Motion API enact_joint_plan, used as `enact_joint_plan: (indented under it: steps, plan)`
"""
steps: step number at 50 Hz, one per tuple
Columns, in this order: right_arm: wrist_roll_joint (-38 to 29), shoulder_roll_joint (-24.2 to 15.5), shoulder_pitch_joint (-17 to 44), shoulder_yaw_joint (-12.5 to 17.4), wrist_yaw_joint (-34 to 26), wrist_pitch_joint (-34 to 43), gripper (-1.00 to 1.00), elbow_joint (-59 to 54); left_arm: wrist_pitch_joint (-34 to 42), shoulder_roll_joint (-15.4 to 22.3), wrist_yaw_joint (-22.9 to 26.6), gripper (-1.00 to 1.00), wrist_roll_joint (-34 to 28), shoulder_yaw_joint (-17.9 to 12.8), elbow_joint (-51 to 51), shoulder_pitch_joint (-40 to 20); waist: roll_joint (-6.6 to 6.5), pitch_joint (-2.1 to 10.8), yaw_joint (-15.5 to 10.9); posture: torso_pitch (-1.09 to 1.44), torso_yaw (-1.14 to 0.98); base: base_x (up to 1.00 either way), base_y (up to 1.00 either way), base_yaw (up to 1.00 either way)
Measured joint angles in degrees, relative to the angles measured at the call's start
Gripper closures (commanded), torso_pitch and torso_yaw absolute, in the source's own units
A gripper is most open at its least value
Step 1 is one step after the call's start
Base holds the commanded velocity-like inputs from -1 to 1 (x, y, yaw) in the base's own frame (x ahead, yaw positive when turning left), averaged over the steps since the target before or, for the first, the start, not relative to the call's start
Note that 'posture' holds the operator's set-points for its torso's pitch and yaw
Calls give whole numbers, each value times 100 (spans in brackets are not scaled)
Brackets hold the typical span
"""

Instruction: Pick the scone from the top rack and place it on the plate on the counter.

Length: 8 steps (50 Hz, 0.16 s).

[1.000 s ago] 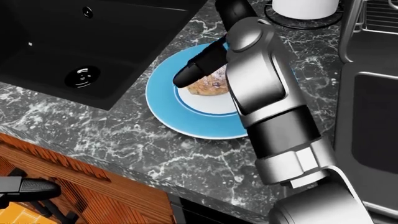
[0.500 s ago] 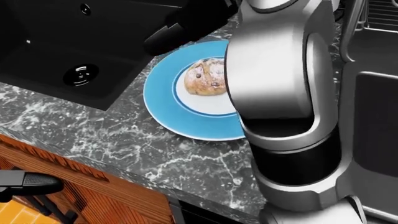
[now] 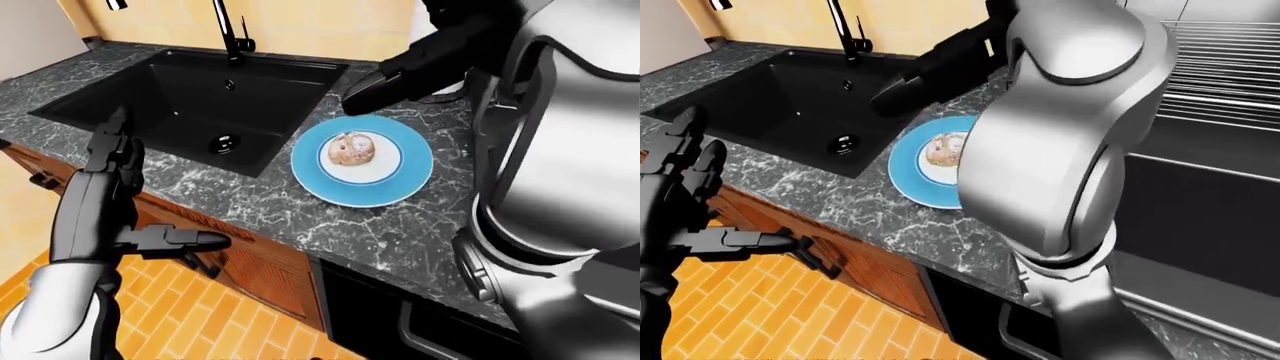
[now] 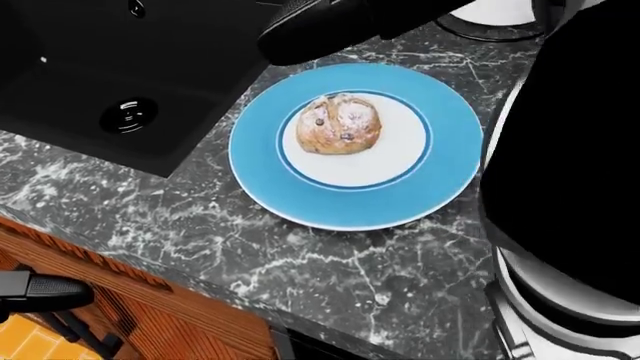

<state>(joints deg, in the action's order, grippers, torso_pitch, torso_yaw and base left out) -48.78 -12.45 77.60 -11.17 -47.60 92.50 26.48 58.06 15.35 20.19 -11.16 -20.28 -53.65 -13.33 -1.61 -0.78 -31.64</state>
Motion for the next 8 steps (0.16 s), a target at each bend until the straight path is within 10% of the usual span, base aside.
enact_joint_plan:
  steps: [8]
  plan:
    - [-1306,-13,-231,108,-1086,0,-100,304,164,86,58,-100,9,-45,-103,-75,58,46,-6,0,44,0,0,0]
